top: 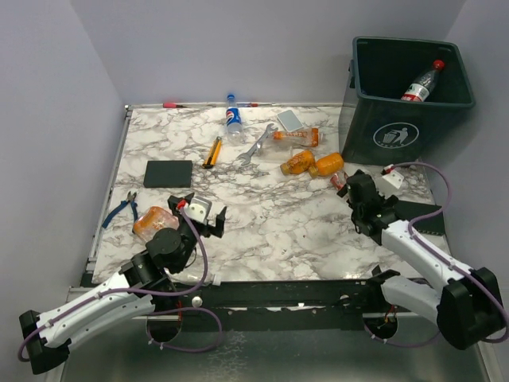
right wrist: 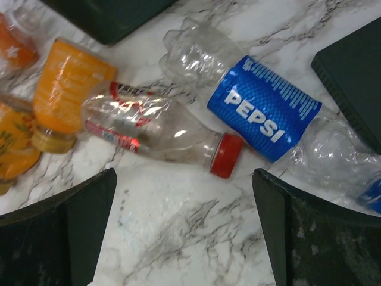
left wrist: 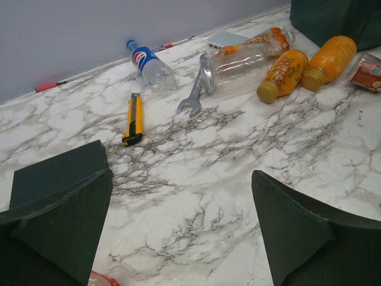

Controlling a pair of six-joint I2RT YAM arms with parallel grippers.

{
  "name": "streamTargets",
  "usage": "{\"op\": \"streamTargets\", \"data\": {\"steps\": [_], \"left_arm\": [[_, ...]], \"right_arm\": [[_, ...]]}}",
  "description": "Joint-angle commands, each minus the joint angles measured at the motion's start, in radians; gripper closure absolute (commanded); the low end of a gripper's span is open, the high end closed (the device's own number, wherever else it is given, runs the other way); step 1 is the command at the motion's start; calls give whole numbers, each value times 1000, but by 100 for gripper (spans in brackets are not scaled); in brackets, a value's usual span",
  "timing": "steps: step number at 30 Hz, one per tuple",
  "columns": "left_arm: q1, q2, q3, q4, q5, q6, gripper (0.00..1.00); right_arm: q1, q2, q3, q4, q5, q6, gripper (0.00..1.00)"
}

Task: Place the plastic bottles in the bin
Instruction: Pick up the plastic bottle at the center of the board.

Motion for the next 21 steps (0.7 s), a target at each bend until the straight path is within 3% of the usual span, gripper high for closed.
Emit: {"op": "streamTargets", "data": {"steps": [1,7,14,21], "left_arm": [[8,-37,-18,31,53,2,1],[8,-108,-26,30,38,10,1],[7,-131,-32,34,50,12,1],[7,-125,-37,44,71,13,1]], "right_arm": [[-87,91,16,187,-73,-81,0],[-96,188,0,378,-138,-127,3],[-98,320,4,421,-173,-129,3],[-99,353,-15,425,-335,-89,8]]}}
